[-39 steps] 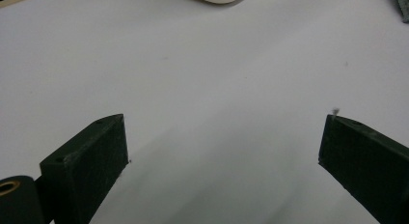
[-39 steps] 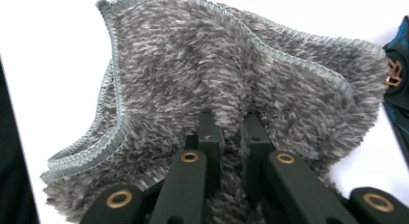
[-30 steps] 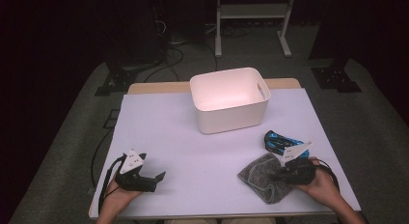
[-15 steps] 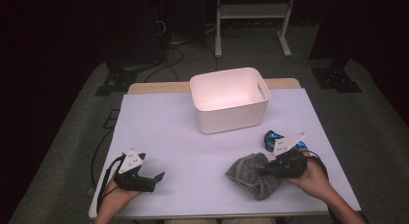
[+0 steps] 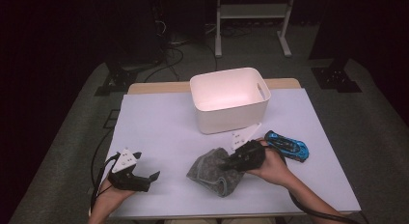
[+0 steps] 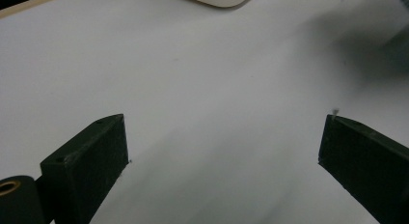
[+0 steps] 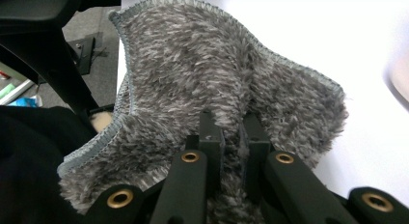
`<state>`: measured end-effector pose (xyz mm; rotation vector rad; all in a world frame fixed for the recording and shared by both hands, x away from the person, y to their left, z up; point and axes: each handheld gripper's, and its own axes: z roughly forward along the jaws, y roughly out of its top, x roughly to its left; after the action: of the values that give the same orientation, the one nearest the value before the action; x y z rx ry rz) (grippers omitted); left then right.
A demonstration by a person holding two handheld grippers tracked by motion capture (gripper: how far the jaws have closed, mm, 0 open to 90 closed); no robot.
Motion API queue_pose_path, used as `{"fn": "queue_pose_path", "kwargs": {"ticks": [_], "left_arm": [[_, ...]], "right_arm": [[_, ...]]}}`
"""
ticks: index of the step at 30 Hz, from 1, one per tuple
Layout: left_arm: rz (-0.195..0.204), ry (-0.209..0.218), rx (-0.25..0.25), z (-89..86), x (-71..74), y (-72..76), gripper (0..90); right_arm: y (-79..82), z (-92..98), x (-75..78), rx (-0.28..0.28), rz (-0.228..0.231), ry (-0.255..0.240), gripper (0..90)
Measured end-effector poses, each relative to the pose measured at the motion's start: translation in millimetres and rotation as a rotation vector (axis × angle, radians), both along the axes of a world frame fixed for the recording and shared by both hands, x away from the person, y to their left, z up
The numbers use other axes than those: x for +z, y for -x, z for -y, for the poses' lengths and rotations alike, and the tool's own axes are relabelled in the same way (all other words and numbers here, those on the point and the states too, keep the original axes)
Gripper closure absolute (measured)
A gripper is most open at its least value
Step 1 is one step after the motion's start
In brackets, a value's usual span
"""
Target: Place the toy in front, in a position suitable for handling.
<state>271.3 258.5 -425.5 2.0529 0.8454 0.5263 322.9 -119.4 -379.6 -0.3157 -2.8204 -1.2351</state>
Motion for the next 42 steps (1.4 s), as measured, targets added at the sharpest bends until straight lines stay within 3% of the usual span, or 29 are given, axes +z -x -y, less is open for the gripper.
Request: {"fn": "queue_pose_path", "kwargs": {"ticks": [13, 20, 26, 29, 36, 42], "left_arm": [[0.007, 0.014, -0.035, -5.9, 8.1, 2.6, 3.8], [0.0, 0.016, -0.045, -7.4, 7.5, 2.7, 3.8], [-0.01, 0.004, -0.064, -3.5, 6.7, 2.7, 3.8], [-0.008, 0.003, -0.067, -2.3, 6.7, 2.7, 3.8], [-0.019, -0.008, -0.084, -0.2, 5.2, 2.6, 3.8], [-0.02, -0.008, -0.088, 1.0, 5.0, 3.2, 3.8]], "right_arm": [[-20.8, -79.4, -20.0, 0.11, -0.011, 0.051, 82.1], [-21.6, -104.3, -41.6, 0.144, -0.016, 0.078, 81.1], [-23.1, -104.0, -53.6, 0.144, -0.031, 0.064, 75.4], [-22.6, -102.3, -53.7, 0.152, -0.04, 0.057, 61.0], [-25.6, -83.5, -35.8, 0.138, -0.041, 0.031, 40.3], [-30.6, -57.0, -20.4, 0.103, -0.031, 0.057, 34.9]]}}
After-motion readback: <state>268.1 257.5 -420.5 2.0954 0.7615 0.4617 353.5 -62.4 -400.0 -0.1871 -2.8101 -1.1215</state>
